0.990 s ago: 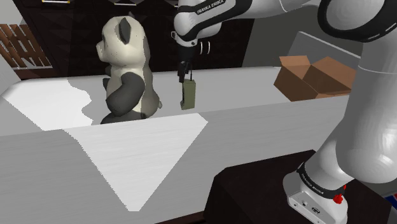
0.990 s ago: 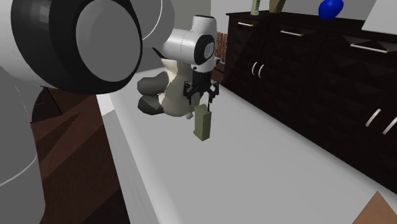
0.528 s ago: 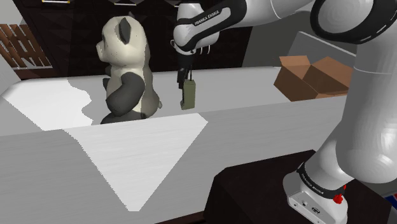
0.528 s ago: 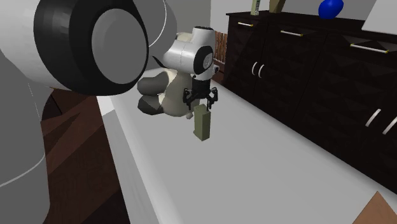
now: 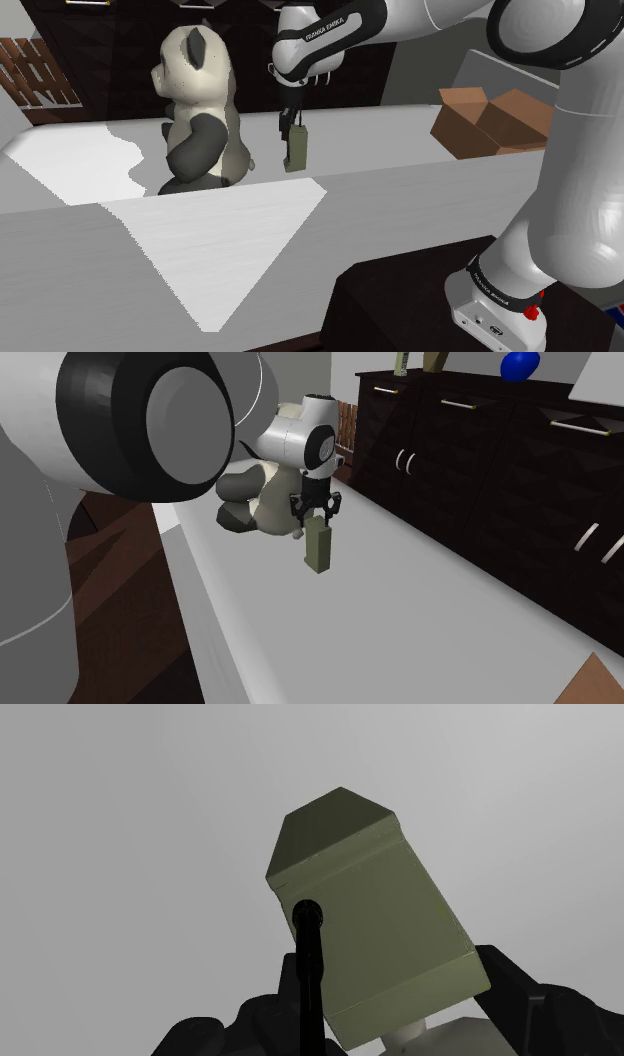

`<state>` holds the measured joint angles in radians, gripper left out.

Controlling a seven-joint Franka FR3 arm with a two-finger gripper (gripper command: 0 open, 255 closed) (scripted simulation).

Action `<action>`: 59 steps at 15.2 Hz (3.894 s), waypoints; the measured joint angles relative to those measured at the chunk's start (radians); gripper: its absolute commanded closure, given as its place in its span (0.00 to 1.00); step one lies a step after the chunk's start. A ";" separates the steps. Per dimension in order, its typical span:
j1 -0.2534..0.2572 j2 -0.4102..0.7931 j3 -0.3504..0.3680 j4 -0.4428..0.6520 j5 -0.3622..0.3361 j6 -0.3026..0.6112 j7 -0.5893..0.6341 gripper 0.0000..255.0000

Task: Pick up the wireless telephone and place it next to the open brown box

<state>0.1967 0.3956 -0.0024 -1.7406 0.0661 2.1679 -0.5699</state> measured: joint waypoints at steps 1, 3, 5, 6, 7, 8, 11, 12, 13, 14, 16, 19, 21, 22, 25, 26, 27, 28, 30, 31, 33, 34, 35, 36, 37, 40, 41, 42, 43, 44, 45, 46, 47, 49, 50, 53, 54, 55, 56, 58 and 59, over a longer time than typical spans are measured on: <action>0.000 0.000 0.000 0.000 0.000 0.000 0.000 1.00; 0.000 0.000 0.000 0.000 0.000 0.000 0.000 1.00; 0.000 0.000 0.000 0.000 0.000 0.000 0.000 1.00; 0.000 0.000 0.000 0.000 0.000 0.000 0.000 1.00; 0.000 0.000 0.000 0.000 0.000 0.000 0.000 1.00; 0.000 0.000 0.000 0.000 0.000 0.000 0.000 1.00; 0.000 -0.011 0.000 0.012 -0.001 -0.023 0.002 1.00; 0.001 -0.016 0.000 0.017 -0.001 -0.033 0.003 1.00; 0.000 -0.022 0.000 0.021 -0.002 -0.044 0.003 1.00; 0.000 -0.028 -0.001 0.027 -0.002 -0.055 0.003 1.00; 0.000 -0.036 -0.001 0.044 -0.003 -0.080 0.005 1.00; 0.001 -0.052 -0.001 0.062 -0.004 -0.115 0.008 1.00; 0.001 -0.057 -0.001 0.083 -0.005 -0.140 0.010 1.00; 0.000 -0.059 -0.001 0.092 -0.005 -0.151 0.010 1.00; 0.000 -0.068 -0.002 0.121 -0.006 -0.189 0.011 1.00; -0.001 -0.069 -0.002 0.131 -0.006 -0.200 0.011 1.00; -0.001 -0.073 -0.002 0.138 -0.006 -0.211 0.012 1.00; 0.000 -0.079 -0.002 0.144 -0.007 -0.223 0.014 1.00; -0.001 -0.082 -0.002 0.166 -0.007 -0.248 0.014 1.00; 0.000 -0.083 -0.002 0.180 -0.008 -0.263 0.016 1.00; -0.002 -0.086 -0.003 0.200 -0.008 -0.287 0.015 1.00; -0.002 -0.088 -0.003 0.211 -0.008 -0.299 0.016 1.00; -0.001 -0.090 -0.002 0.223 -0.008 -0.313 0.018 1.00; -0.001 -0.094 -0.002 0.230 -0.009 -0.323 0.019 1.00; -0.001 -0.090 -0.002 0.249 -0.009 -0.340 0.019 1.00; -0.001 -0.093 -0.002 0.286 -0.009 -0.379 0.022 1.00; -0.001 -0.090 -0.002 0.302 -0.010 -0.392 0.022 1.00; -0.001 -0.088 -0.002 0.321 -0.010 -0.409 0.023 1.00; -0.002 -0.086 -0.003 0.335 -0.010 -0.421 0.023 1.00; -0.001 -0.086 -0.003 0.349 -0.010 -0.435 0.024 1.00; -0.002 -0.085 -0.003 0.363 -0.010 -0.448 0.023 1.00; -0.002 -0.084 -0.003 0.377 -0.010 -0.461 0.025 1.00; -0.003 -0.080 -0.003 0.397 -0.010 -0.476 0.024 1.00; -0.003 -0.072 -0.003 0.437 -0.010 -0.509 0.027 1.00; -0.003 -0.066 -0.003 0.459 -0.010 -0.525 0.028 1.00; -0.004 -0.055 -0.003 0.516 -0.010 -0.570 0.029 1.00; -0.004 -0.050 -0.003 0.540 -0.010 -0.590 0.030 1.00; -0.005 -0.044 -0.003 0.561 -0.010 -0.605 0.030 1.00; -0.004 -0.037 -0.003 0.585 -0.010 -0.621 0.031 1.00; -0.005 -0.022 -0.003 0.636 -0.010 -0.658 0.033 1.00; -0.003 -0.011 -0.002 0.668 -0.010 -0.678 0.037 1.00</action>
<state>0.1934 0.3844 -0.0044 -1.0731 0.0559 1.4899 -0.5333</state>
